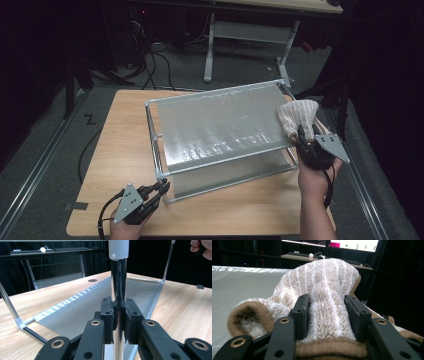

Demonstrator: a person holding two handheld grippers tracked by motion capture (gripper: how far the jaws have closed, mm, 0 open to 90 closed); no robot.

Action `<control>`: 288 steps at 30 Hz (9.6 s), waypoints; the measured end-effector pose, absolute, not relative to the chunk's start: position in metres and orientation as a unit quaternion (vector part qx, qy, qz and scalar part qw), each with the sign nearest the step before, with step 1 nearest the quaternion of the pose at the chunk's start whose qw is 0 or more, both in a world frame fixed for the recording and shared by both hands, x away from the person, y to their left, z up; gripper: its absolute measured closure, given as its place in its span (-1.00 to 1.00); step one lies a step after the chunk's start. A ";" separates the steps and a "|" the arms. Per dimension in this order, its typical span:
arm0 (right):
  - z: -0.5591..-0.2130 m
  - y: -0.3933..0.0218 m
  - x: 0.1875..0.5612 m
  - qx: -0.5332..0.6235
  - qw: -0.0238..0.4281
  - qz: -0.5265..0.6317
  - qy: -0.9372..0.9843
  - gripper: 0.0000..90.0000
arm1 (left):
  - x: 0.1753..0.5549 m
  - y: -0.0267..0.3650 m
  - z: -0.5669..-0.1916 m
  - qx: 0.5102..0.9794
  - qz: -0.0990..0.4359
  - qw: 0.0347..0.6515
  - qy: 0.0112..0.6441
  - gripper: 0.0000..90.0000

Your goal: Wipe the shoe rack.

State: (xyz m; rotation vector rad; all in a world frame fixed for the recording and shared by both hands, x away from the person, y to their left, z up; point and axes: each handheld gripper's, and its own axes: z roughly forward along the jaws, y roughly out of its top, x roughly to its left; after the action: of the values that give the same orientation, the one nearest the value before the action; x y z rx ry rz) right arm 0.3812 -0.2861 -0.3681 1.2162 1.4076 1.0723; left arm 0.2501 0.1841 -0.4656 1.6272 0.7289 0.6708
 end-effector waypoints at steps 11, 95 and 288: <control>-0.370 -0.270 0.370 0.481 0.459 0.459 0.589 0.32 | 0.250 0.183 -0.466 0.695 0.287 0.580 0.314 0.78; -0.368 -0.039 0.286 0.256 0.252 0.574 0.735 0.58 | 0.250 0.183 -0.467 0.694 0.288 0.580 0.314 0.78; -0.473 -0.288 0.323 0.529 0.272 0.369 0.715 0.68 | 0.263 0.268 -0.460 0.676 0.362 0.517 0.380 0.76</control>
State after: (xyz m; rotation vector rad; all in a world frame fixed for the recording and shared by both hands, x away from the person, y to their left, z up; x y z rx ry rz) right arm 0.3235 -0.2875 -0.4727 1.4241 1.9241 0.9925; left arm 0.2632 0.2677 -0.4602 1.6237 0.9123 0.8682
